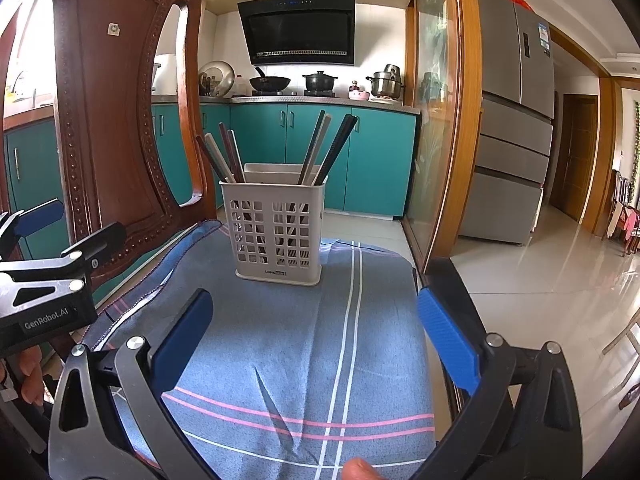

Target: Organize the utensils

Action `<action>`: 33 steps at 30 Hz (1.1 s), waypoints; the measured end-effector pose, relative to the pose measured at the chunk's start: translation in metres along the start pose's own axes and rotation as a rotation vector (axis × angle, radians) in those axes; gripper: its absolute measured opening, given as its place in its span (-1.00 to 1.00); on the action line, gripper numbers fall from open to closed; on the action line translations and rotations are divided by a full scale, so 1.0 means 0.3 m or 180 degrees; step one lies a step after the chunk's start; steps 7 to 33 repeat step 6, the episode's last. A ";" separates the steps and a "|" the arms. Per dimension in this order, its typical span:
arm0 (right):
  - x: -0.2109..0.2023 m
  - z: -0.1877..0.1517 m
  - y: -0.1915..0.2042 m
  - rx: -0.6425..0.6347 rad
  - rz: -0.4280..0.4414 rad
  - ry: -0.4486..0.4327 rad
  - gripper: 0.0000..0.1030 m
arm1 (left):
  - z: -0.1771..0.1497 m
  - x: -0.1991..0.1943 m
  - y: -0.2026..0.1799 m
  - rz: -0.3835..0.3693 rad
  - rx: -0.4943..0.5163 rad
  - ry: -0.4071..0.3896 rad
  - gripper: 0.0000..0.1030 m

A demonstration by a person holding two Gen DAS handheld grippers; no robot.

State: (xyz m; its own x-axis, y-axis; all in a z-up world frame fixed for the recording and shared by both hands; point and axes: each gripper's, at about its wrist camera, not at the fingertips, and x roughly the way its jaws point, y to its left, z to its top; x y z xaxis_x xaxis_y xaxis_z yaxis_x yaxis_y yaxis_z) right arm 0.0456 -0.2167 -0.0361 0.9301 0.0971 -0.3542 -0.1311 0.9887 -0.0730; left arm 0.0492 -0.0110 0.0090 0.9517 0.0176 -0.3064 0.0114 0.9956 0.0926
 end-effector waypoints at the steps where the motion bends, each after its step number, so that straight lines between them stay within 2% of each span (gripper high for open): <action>1: 0.001 0.000 -0.001 0.0001 0.0004 0.0001 0.93 | 0.002 0.003 0.004 -0.0003 -0.0004 0.0006 0.93; 33: 0.001 -0.001 -0.003 0.0005 0.0005 0.0008 0.93 | 0.001 0.008 0.013 -0.0009 -0.0018 0.0031 0.93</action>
